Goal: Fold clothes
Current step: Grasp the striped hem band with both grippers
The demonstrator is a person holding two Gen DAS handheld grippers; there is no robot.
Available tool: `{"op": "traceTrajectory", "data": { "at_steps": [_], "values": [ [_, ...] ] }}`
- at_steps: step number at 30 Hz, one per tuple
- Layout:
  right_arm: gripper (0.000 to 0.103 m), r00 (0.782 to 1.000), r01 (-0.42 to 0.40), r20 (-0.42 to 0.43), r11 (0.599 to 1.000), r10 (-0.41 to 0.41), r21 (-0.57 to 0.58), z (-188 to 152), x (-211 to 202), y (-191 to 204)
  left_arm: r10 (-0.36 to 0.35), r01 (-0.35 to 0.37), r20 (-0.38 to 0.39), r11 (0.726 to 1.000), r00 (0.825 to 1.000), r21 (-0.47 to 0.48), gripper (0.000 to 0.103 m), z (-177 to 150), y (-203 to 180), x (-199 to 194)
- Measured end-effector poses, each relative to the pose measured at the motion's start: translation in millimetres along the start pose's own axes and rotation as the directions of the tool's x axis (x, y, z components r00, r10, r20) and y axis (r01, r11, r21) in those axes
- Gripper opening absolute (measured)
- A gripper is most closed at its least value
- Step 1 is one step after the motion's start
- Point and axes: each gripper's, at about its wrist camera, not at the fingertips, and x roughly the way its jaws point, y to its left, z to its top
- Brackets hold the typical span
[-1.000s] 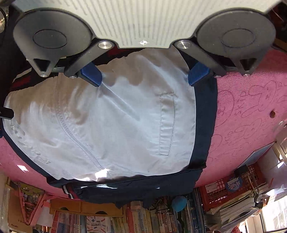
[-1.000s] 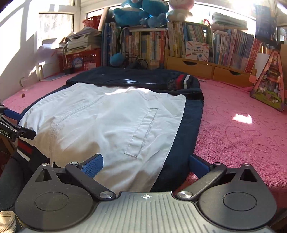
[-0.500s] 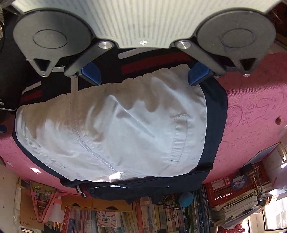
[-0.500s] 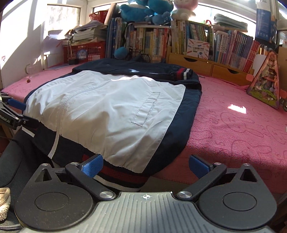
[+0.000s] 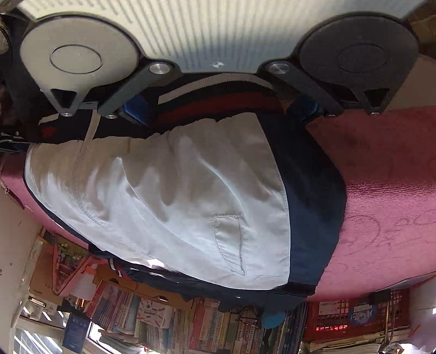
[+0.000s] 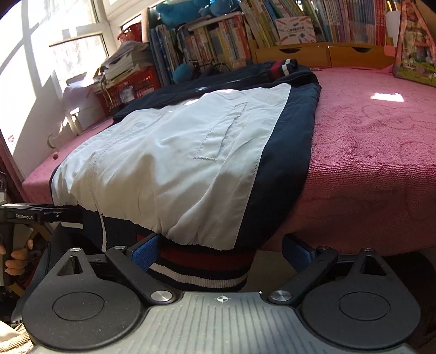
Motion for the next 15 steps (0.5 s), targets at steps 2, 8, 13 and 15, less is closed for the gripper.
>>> {"op": "traceTrajectory", "data": {
  "at_steps": [2,8,13,15],
  "values": [
    [0.043,0.999,-0.034,-0.012,0.999,0.034,0.026,2.8,-4.5,3.7,-0.036,0.036,0.008,0.999,0.999,-0.032,0.078,-0.7,1.1,-5.8],
    [0.018,0.995,-0.098,0.034,0.995,0.097,0.035,28.2,-61.2,30.7,-0.108,0.1,0.144,0.993,0.984,0.063,0.047,57.5,-27.0,-31.4],
    [0.017,0.968,-0.197,0.164,0.98,0.191,0.025,102.3,-74.6,38.5,-0.175,0.14,0.253,0.978,0.951,0.152,0.053,107.8,-51.4,-53.1],
    [0.017,0.968,-0.165,0.19,0.986,0.164,-0.008,135.0,-50.3,38.5,-0.168,0.114,0.277,0.973,0.946,0.199,0.053,128.0,-65.9,-47.8]
  ]
}}
